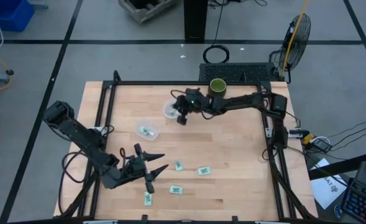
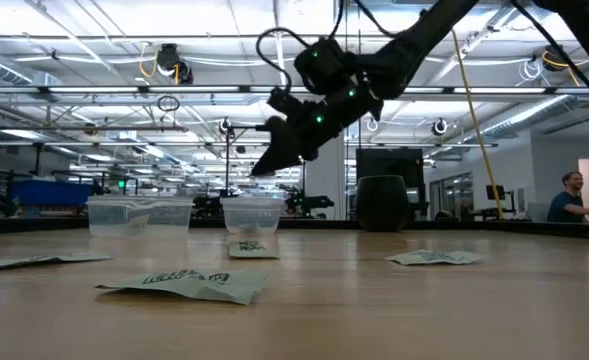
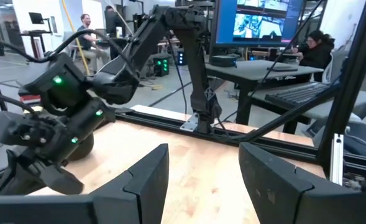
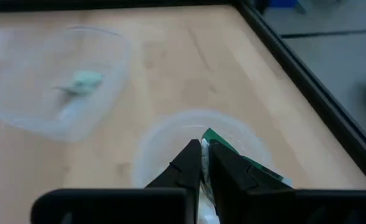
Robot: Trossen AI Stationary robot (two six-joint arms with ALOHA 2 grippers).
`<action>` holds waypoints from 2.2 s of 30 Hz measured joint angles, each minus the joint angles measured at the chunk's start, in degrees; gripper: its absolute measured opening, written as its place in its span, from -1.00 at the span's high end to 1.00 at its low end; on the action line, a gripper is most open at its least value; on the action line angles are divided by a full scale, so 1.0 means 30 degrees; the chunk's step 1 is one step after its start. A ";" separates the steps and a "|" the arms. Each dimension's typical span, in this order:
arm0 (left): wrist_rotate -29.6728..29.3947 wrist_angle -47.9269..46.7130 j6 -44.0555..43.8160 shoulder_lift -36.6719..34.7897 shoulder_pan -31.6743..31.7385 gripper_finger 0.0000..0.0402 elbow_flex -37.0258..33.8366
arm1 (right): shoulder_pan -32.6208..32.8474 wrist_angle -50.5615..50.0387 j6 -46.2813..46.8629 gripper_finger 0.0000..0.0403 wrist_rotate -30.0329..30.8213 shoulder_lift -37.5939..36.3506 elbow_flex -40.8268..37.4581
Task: Pick and place Stevia / Truvia into bins
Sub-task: Put the stevia packet into the top container, then put the stevia packet into the bottom container
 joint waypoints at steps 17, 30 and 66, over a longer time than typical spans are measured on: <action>0.1629 -0.1685 -0.0755 -0.0073 0.0440 0.00 0.0000 | 0.0359 -0.1333 -0.0460 0.13 -0.1973 -0.0445 -0.0151; 0.2549 -0.5618 -0.4764 -0.0070 0.1332 0.00 0.0000 | 0.2563 0.2773 0.3109 0.14 -0.9926 -0.8307 -0.8290; 1.3759 -1.0287 -0.9747 0.7336 0.8088 0.00 0.0290 | 1.0111 0.3145 0.2475 0.16 -0.0386 -1.7929 -1.3311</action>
